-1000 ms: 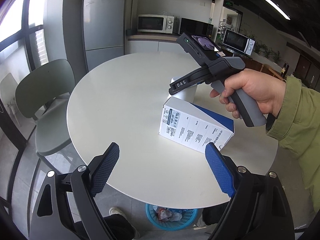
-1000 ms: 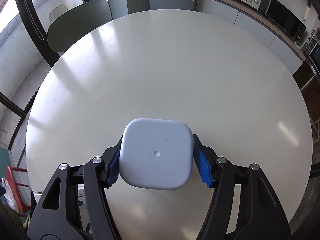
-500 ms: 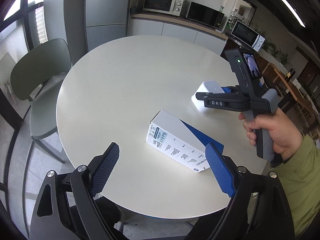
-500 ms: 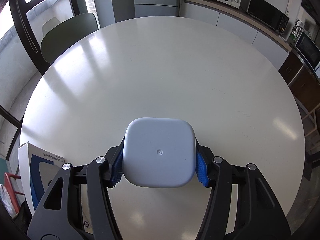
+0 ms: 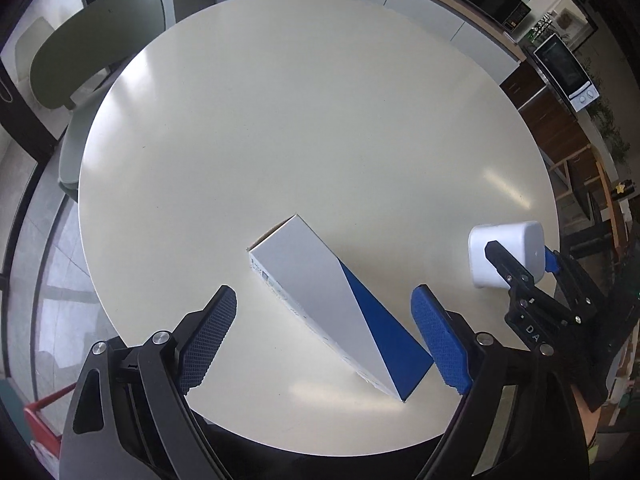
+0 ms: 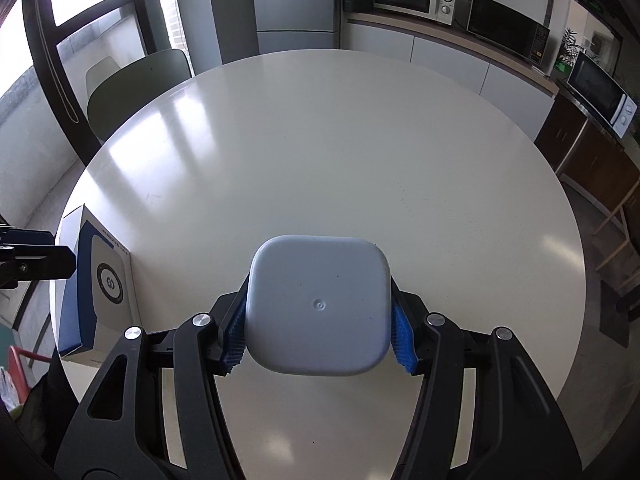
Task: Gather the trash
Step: 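Grasp the white square container with the right tool while the left tool grasps the HP box, then carry the HP box and white container down over the blue wastebasket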
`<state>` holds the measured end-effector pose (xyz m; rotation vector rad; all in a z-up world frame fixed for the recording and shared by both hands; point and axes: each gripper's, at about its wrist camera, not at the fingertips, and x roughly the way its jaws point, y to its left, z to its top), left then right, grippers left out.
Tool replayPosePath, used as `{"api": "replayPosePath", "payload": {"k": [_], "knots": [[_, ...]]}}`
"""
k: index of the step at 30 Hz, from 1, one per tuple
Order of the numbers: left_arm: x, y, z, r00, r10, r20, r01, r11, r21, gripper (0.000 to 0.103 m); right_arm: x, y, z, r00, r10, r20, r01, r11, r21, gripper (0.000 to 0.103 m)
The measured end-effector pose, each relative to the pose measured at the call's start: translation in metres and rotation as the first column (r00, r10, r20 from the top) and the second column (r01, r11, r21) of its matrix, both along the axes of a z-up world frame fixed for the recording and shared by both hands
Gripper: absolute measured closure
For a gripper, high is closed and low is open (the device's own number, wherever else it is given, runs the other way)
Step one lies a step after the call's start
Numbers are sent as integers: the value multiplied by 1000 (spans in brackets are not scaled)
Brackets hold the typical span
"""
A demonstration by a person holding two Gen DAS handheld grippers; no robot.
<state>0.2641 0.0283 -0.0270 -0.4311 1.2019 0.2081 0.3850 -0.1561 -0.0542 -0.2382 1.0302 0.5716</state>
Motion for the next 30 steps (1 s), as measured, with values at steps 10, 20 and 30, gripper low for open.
{"api": "replayPosePath", "payload": {"k": [10, 20, 30], "knots": [[16, -21, -16, 999, -34, -39, 35, 999, 30, 67, -43, -31, 6, 999, -31, 13, 31, 999, 27, 48], [-28, -37, 4, 969, -223, 109, 217, 974, 57, 73, -102, -42, 14, 999, -43, 30, 42, 998, 36, 48], [-115, -37, 3, 905, -367, 216, 366, 930, 47, 73, -192, -38, 32, 997, -12, 75, 7, 998, 62, 48]]}}
